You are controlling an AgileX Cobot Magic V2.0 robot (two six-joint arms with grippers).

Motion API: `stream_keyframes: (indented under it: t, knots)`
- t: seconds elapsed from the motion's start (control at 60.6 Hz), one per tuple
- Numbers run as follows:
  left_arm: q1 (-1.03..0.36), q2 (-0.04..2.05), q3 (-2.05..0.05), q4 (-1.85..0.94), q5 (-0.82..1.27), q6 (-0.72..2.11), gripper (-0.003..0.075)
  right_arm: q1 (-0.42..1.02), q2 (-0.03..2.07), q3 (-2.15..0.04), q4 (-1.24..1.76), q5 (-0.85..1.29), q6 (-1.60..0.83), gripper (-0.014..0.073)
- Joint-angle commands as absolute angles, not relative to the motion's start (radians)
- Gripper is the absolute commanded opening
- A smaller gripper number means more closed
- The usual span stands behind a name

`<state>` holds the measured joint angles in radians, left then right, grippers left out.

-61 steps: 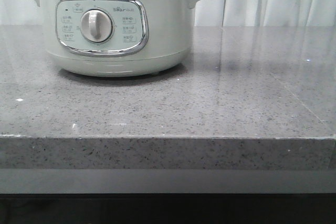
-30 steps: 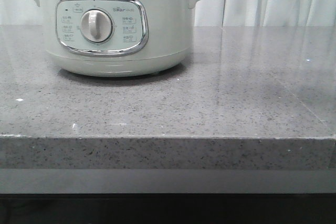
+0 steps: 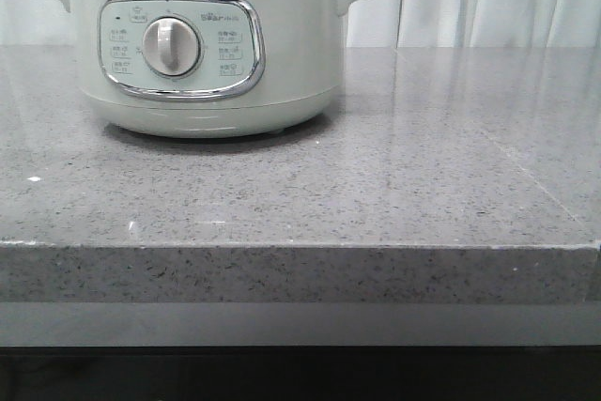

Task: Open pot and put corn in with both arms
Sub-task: 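Lower the corn into the pot and open the right gripper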

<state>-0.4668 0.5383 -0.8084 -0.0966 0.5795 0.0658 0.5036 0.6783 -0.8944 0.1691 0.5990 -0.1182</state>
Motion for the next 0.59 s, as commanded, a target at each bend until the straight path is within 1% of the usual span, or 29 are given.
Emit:
stream_keyframes:
  t: [0.0,0.132,0.577]
  knots:
    - [-0.468,0.536,-0.849,-0.109,0.431,0.063,0.0209,0.504,0.61,-0.855,0.18,0.493,-0.121,0.0582]
    - [-0.468,0.536,-0.849,-0.109,0.431,0.063,0.0209,0.504,0.566,-0.814,0.18,0.486,-0.121,0.0582]
    - [-0.468,0.536,-0.849,-0.109,0.431,0.063,0.0209,0.504,0.566,-0.814,0.18,0.483,-0.121,0.0582]
